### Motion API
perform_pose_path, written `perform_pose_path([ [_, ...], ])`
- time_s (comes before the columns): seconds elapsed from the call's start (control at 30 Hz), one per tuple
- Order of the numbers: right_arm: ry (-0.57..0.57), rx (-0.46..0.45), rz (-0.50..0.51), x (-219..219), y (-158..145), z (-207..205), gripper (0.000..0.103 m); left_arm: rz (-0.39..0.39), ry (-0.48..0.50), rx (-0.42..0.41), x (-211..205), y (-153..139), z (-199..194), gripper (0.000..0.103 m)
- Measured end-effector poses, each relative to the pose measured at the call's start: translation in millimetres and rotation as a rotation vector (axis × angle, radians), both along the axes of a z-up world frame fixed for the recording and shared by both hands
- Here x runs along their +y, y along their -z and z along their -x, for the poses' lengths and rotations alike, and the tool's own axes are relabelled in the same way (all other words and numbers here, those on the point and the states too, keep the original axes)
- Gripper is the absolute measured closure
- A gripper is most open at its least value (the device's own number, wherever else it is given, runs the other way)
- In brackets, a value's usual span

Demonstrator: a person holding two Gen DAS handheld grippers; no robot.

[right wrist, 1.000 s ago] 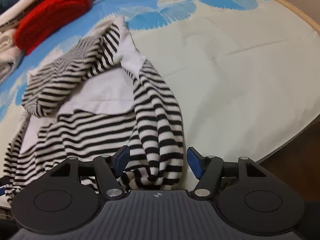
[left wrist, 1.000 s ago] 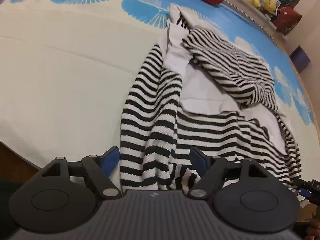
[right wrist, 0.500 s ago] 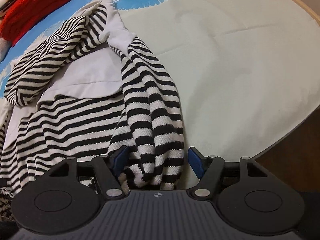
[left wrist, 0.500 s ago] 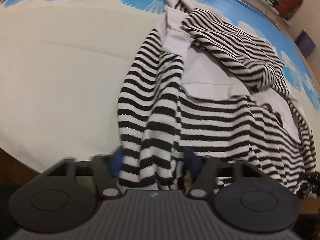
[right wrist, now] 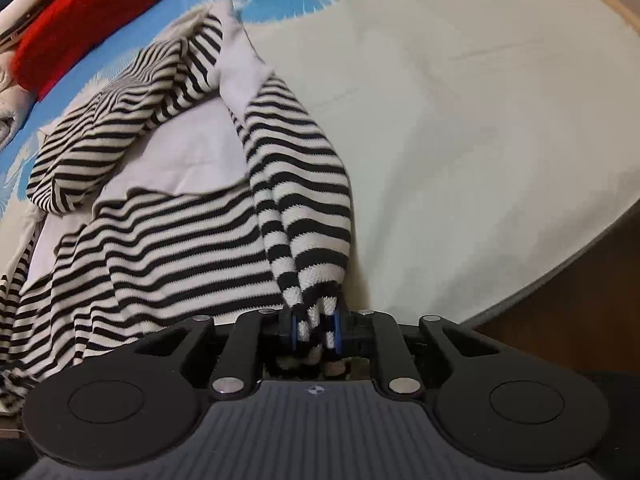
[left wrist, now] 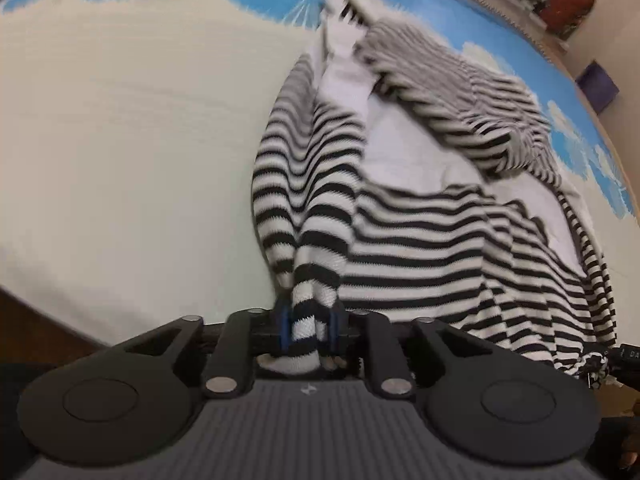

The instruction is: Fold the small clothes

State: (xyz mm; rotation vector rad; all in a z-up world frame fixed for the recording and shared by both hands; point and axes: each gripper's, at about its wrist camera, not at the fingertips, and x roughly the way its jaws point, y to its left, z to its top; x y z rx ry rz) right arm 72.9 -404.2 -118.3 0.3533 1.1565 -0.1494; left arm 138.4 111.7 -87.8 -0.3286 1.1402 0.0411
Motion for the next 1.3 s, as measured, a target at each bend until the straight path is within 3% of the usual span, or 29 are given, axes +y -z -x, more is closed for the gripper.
perform_pose_path([
  [0.03, -0.005, -0.001, 0.004, 0.8, -0.7, 0.3, 0.084, -0.005, -0.008, 0.005, 0.6, 1.6, -0.4, 0.070],
  [0.07, -0.008, 0.000, 0.005, 1.1, -1.1, 0.2, 0.081, -0.010, -0.013, 0.009, 1.0, 2.6, -0.8, 0.069],
  [0.37, -0.018, 0.013, 0.031, 3.0, 1.0, -0.1, 0.073, -0.039, 0.008, 0.004, -6.3, 4.7, -2.6, 0.066],
  [0.4, -0.025, 0.014, 0.034, 4.3, 1.1, -0.1, 0.073, -0.040, 0.011, 0.003, -8.1, 5.5, -2.8, 0.067],
  [0.47, -0.048, 0.005, 0.034, 7.4, 0.0, 0.0, 0.087, -0.042, 0.030, -0.005, -9.7, 5.3, -2.6, 0.082],
  [0.5, -0.054, -0.001, 0.033, 8.8, -1.4, 0.0, 0.088, -0.038, 0.044, -0.009, -10.5, 4.9, -2.5, 0.091],
  [0.67, -0.025, -0.038, 0.005, 3.8, -9.9, 2.5, 0.090, -0.062, 0.066, -0.042, -12.3, -2.8, 1.0, 0.093],
  [0.73, -0.017, -0.033, -0.001, 1.3, -9.2, 3.3, 0.090, -0.044, 0.052, -0.033, -9.5, -2.5, 1.1, 0.090],
  [0.8, -0.016, -0.006, 0.018, 1.6, -5.6, 2.6, 0.084, -0.030, 0.032, -0.007, -5.5, 0.4, 1.0, 0.081],
  [0.83, -0.022, 0.011, 0.033, 3.2, -3.3, 2.5, 0.077, -0.028, 0.024, 0.001, -4.3, 2.0, 1.3, 0.076],
  [0.9, -0.041, 0.026, 0.052, 7.3, -0.5, 3.1, 0.072, -0.031, 0.018, 0.005, -4.2, 2.9, 1.4, 0.074],
  [1.2, -0.062, 0.023, 0.066, 7.4, -0.7, 4.8, 0.072, -0.063, 0.041, -0.001, -10.7, 3.4, 1.6, 0.072],
  [1.3, -0.066, 0.012, 0.051, 7.9, -2.3, 5.3, 0.082, -0.064, 0.044, -0.002, -10.6, 3.3, 2.3, 0.072],
])
